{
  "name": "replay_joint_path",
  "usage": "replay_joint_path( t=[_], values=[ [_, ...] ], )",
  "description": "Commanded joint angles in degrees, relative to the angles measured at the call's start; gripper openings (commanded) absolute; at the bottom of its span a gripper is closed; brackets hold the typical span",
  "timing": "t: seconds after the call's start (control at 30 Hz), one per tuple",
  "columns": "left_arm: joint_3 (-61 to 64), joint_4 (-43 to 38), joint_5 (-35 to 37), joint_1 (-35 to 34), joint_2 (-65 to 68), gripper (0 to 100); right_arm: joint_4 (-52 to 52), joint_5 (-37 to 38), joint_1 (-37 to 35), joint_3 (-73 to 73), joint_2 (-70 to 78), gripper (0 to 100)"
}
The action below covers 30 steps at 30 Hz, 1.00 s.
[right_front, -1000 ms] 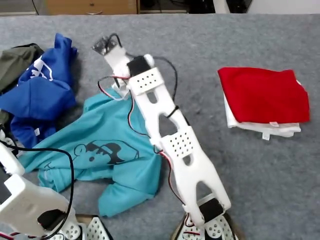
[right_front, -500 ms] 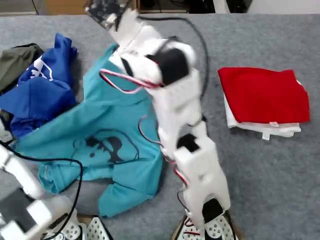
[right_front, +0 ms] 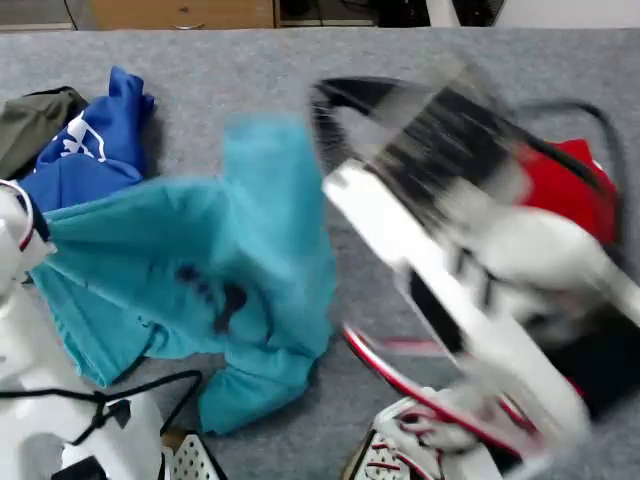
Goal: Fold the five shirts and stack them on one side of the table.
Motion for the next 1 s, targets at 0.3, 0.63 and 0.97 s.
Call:
replay_joint_path(
  t=[0.3, 0.63, 0.97],
  values=[
    [-8.88, 3.34, 7.12, 9.23, -1.1, 2, 4.04, -0.97, 10.51, 16.66, -6.64, 0.2],
    [8.7, -0.79, 2.46, 8.79, -1.71, 2, -9.67, -5.27, 7.87, 54.46, 15.08, 10.1],
    [9.14, 1.85, 1.93, 8.79, -1.71, 2, -6.15, -5.19, -5.05, 55.25, 33.8, 27.1]
  ],
)
